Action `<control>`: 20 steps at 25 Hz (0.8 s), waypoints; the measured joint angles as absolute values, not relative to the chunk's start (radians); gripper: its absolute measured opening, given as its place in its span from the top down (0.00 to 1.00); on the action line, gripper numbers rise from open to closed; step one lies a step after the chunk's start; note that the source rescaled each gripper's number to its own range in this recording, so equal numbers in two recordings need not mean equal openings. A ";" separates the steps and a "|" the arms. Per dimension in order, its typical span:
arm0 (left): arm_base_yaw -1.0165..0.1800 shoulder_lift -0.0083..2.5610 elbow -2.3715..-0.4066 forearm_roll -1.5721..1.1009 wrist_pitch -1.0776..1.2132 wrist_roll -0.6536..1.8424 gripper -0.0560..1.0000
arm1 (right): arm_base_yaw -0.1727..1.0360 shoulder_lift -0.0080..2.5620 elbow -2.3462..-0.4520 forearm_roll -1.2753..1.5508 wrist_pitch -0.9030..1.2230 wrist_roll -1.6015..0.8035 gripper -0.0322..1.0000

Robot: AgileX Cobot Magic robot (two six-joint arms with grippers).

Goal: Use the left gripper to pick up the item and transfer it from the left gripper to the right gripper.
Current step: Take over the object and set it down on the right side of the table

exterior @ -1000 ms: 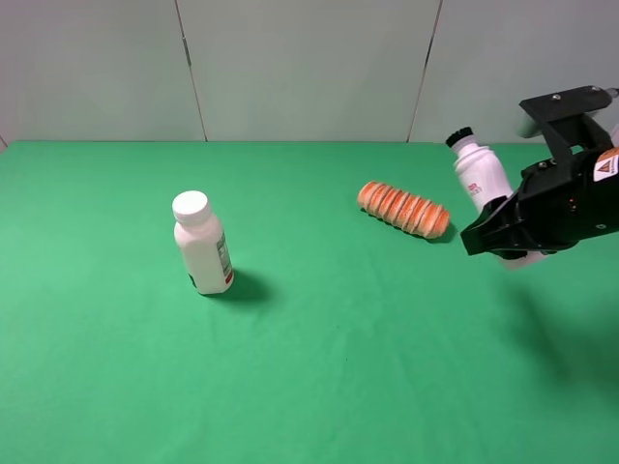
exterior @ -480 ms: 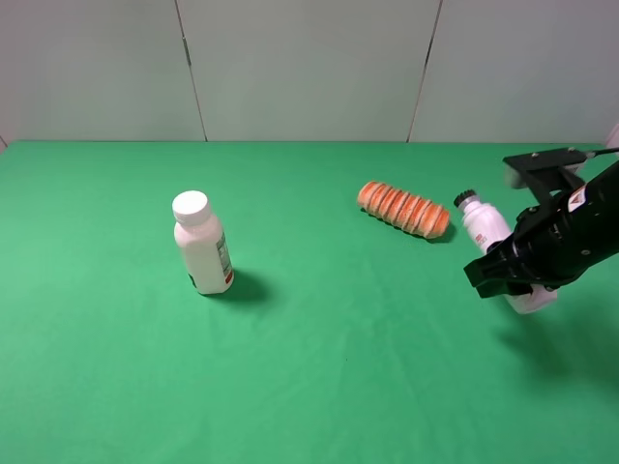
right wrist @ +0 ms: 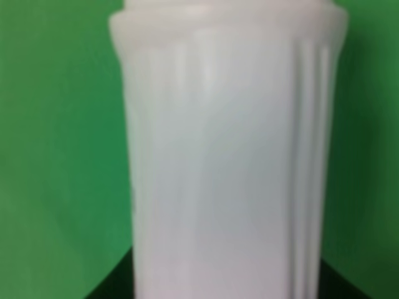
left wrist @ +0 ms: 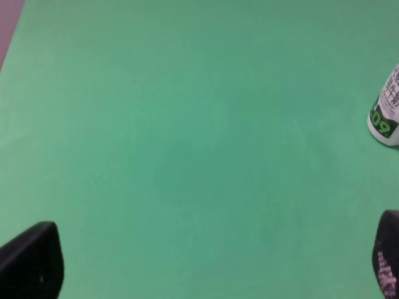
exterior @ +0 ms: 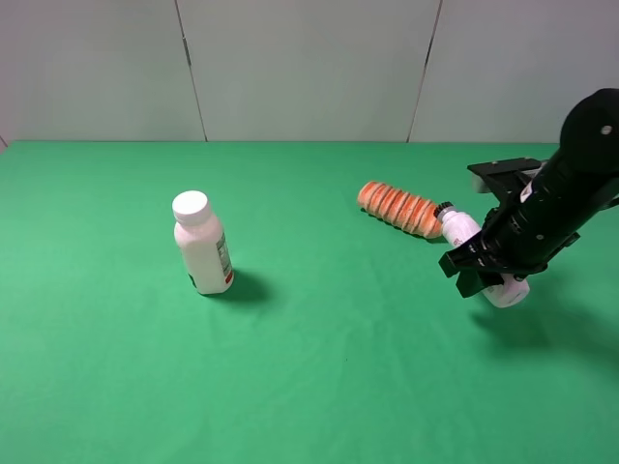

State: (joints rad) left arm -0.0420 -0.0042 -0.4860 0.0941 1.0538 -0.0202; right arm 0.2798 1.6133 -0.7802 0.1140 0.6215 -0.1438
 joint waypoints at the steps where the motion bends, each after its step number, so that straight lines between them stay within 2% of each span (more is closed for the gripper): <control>1: -0.042 -0.004 -0.486 0.094 1.054 -0.020 0.00 | 0.279 1.633 -0.792 0.112 0.632 -0.144 0.97; 13: -0.042 -0.004 -0.486 0.094 1.054 -0.020 0.00 | 0.130 1.706 -0.845 0.112 0.691 -0.078 0.97; 20: -0.042 -0.004 -0.486 0.094 1.054 -0.020 0.00 | 0.117 1.706 -0.845 0.087 0.710 -0.045 0.97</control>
State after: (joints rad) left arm -0.0420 -0.0042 -0.4860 0.0941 1.0538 -0.0202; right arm 0.1165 1.7061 -0.8446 0.0872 0.7098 -0.0454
